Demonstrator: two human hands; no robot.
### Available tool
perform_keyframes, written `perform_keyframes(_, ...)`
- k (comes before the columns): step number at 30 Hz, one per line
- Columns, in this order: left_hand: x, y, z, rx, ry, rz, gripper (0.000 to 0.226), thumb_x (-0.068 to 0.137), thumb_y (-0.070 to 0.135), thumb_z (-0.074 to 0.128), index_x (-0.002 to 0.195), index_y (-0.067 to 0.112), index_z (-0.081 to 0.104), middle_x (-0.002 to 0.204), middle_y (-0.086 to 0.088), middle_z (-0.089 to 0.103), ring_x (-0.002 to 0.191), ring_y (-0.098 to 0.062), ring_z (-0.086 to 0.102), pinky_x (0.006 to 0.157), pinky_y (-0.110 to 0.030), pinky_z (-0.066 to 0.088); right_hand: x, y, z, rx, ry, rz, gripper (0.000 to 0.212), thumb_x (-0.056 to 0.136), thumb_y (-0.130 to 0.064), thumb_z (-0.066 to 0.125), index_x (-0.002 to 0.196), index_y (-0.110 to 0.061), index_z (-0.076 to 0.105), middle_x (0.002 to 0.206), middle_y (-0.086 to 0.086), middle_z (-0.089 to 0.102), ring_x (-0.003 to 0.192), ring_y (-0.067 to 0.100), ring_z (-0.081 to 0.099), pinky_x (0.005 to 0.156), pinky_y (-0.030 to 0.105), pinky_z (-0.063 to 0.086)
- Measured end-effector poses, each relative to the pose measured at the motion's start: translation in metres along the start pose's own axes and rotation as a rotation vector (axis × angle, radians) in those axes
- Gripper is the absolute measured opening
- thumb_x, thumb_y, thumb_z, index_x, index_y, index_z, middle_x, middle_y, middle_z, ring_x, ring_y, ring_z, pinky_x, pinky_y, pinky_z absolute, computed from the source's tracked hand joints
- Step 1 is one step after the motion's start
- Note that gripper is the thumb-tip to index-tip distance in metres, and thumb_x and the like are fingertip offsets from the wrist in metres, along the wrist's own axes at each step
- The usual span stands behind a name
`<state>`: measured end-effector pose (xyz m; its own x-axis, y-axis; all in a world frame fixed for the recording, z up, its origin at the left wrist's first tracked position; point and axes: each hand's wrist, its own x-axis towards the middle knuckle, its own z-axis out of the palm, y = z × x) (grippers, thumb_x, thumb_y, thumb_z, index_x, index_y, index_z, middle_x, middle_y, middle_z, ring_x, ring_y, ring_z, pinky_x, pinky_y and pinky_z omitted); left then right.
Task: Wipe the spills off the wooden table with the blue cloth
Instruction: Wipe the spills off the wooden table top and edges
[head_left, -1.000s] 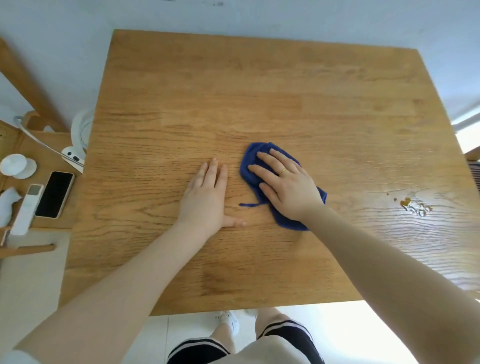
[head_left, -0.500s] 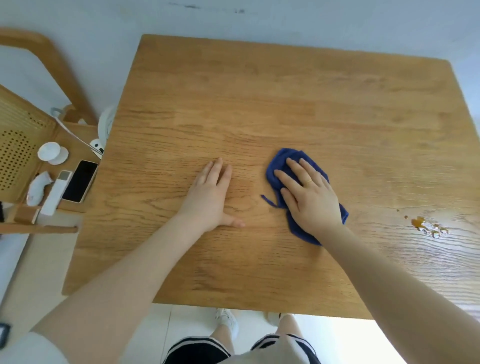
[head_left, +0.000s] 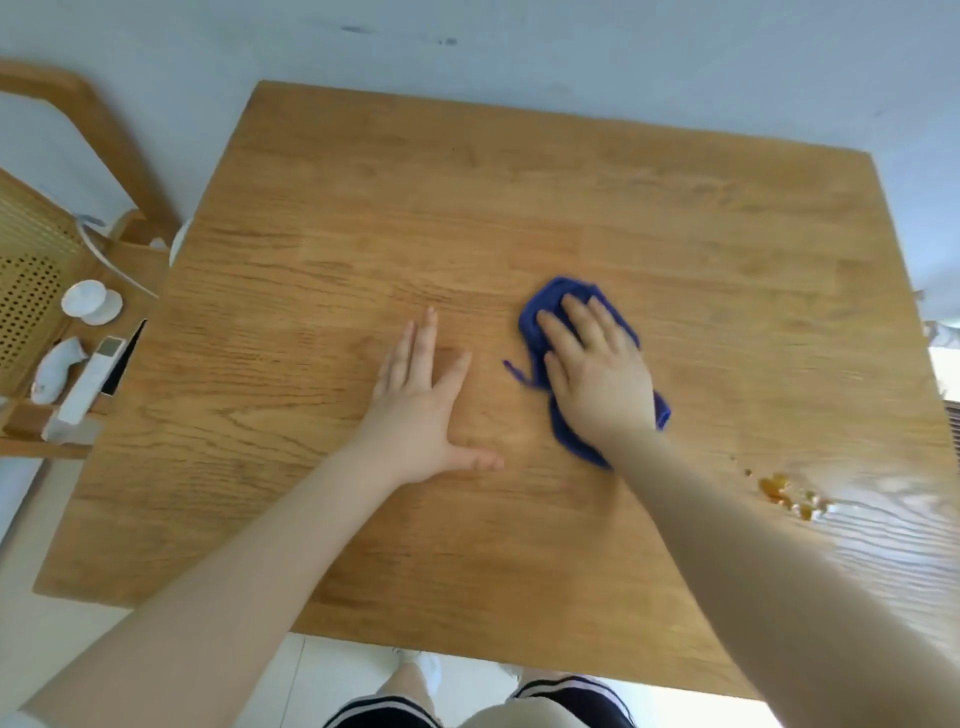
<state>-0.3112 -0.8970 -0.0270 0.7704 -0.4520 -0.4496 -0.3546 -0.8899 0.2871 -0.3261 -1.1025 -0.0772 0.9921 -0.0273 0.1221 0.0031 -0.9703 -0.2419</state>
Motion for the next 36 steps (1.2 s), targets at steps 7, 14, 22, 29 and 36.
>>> perform_keyframes(7,0.032,0.043,0.006,0.043,0.053,-0.036,0.126,0.063,0.074,0.061,0.148,0.018,-0.012,0.148,-0.009,-0.039,0.139,-0.025,-0.029,0.114,-0.039,-0.01,0.0,0.033,-0.01,0.028,-0.098,-0.166,0.043,0.09,-0.033,0.035,0.128,-0.022,0.054,0.138,0.007,0.049,0.13,0.03,0.04,0.101,0.042,0.037)
perform_keyframes(14,0.037,0.057,0.008,0.142,0.018,-0.147,0.13,0.059,0.079,0.057,0.149,0.015,-0.011,0.155,-0.013,-0.019,0.145,-0.026,-0.011,0.117,-0.038,-0.001,0.035,0.049,-0.014,0.015,-0.129,0.037,0.043,0.098,-0.03,0.036,0.141,-0.025,0.036,0.152,0.005,0.027,0.142,0.025,0.015,0.11,0.041,0.022)
perform_keyframes(22,0.034,0.062,0.006,0.07,0.006,-0.211,0.127,0.059,0.074,0.064,0.149,0.023,-0.009,0.156,-0.005,-0.021,0.145,-0.022,-0.012,0.116,-0.041,0.01,-0.04,0.046,-0.024,0.035,-0.206,-0.325,0.043,0.093,-0.035,0.034,0.131,-0.024,0.05,0.141,0.007,0.045,0.134,0.028,0.035,0.106,0.042,0.032)
perform_keyframes(29,0.037,0.064,0.011,0.045,0.011,-0.247,0.132,0.055,0.071,0.069,0.149,0.023,-0.01,0.155,-0.003,-0.022,0.145,-0.021,-0.013,0.118,-0.04,0.009,0.051,0.076,-0.018,0.008,-0.191,-0.153,0.042,0.097,-0.033,0.035,0.138,-0.026,0.04,0.15,0.003,0.03,0.141,0.024,0.018,0.11,0.04,0.023)
perform_keyframes(36,0.036,0.064,0.012,0.057,0.007,-0.247,0.131,0.056,0.071,0.068,0.149,0.022,-0.01,0.156,-0.005,-0.021,0.145,-0.022,-0.012,0.118,-0.041,0.008,-0.033,0.063,-0.025,0.002,-0.127,-0.264,0.042,0.093,-0.032,0.036,0.13,-0.022,0.051,0.141,0.009,0.045,0.134,0.031,0.035,0.105,0.042,0.032)
